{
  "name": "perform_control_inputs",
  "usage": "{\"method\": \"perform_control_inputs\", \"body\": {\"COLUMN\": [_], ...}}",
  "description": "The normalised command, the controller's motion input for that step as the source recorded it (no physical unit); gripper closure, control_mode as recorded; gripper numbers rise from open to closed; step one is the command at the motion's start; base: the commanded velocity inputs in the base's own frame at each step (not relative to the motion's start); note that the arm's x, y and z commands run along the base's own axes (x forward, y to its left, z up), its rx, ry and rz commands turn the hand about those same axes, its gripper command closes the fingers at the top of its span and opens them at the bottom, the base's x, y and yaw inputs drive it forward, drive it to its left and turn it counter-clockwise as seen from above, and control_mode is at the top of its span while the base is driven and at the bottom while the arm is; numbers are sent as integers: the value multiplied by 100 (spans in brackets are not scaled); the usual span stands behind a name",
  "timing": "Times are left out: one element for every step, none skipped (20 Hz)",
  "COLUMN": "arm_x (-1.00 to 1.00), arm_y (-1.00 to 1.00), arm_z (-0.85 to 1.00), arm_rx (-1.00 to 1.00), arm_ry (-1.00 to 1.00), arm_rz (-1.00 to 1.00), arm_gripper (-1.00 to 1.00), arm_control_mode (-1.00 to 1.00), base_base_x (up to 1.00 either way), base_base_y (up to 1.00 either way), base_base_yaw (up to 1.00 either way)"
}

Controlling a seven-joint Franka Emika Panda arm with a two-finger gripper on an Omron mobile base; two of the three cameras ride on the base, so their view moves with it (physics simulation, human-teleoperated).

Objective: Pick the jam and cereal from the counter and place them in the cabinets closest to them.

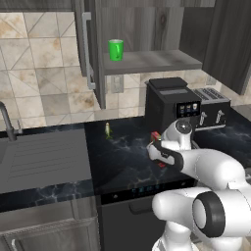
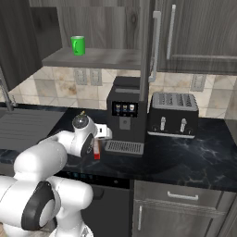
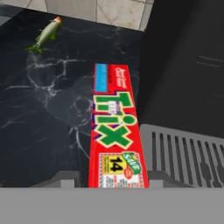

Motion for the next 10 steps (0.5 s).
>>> {"method": "perform_control_inputs", "body": {"arm_x": [0, 0, 0, 0, 0, 0, 0, 0, 0, 0], "arm_y": [0, 0, 0, 0, 0, 0, 0, 0, 0, 0], "arm_z": [0, 0, 0, 0, 0, 0, 1, 8, 13, 24], "arm_rx": [0, 0, 0, 0, 0, 0, 0, 0, 1, 2], "arm_ry": [0, 0, 0, 0, 0, 0, 0, -1, -2, -3], "arm_rz": [0, 0, 0, 0, 0, 0, 0, 0, 0, 0], "arm_gripper": [100, 100, 100, 100, 100, 100, 100, 100, 100, 100], "arm_control_mode": [-100, -100, -100, -100, -100, -100, -100, -100, -100, -100], "base_base_x": [0, 0, 0, 0, 0, 0, 0, 0, 0, 0], "base_base_y": [0, 0, 0, 0, 0, 0, 0, 0, 0, 0], "base_base_yaw": [0, 0, 0, 0, 0, 0, 0, 0, 0, 0]}}
